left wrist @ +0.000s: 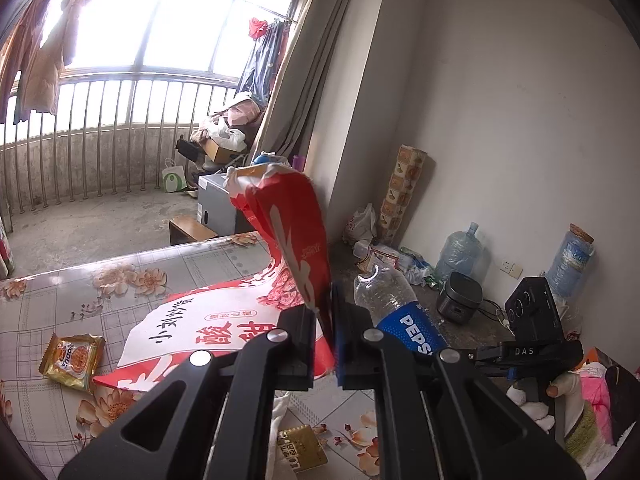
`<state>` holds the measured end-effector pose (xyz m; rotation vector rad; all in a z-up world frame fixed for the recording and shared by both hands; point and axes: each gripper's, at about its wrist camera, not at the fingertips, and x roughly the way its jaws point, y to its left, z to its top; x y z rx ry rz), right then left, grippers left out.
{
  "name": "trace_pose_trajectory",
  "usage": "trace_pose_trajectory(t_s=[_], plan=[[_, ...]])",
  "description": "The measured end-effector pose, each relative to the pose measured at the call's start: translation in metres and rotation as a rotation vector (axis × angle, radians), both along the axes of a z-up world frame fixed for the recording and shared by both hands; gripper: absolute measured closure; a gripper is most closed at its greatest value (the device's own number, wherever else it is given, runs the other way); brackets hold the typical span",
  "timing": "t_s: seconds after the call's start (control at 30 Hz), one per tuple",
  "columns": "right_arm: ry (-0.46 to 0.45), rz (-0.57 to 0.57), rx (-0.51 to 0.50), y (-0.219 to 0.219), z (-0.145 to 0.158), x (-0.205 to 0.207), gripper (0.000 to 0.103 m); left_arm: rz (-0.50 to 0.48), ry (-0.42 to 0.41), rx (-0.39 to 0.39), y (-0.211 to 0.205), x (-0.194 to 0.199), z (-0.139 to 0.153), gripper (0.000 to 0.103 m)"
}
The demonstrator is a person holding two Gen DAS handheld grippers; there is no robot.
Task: Collect trash
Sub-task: 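Carry the snack bag and Pepsi bottle toward the blue basket with both tools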
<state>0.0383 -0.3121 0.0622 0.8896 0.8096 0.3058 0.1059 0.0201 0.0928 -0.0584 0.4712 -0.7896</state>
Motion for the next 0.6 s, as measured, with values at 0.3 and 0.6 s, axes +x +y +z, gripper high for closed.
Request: trace_pose_trajectory(t_s=[0.3, 0.6], plan=[[-0.022, -0.121, 0.054, -0.048, -0.009, -0.032, 0.049, -0.187, 0.009, 0.037, -0.103, 0.001, 0.005, 0.096], [0.009, -0.27, 0.134, -0.095, -0.036, -0.06, 0.049, -0.364, 0.065, 0.118, -0.216, 0.006, -0.012, 0.096]])
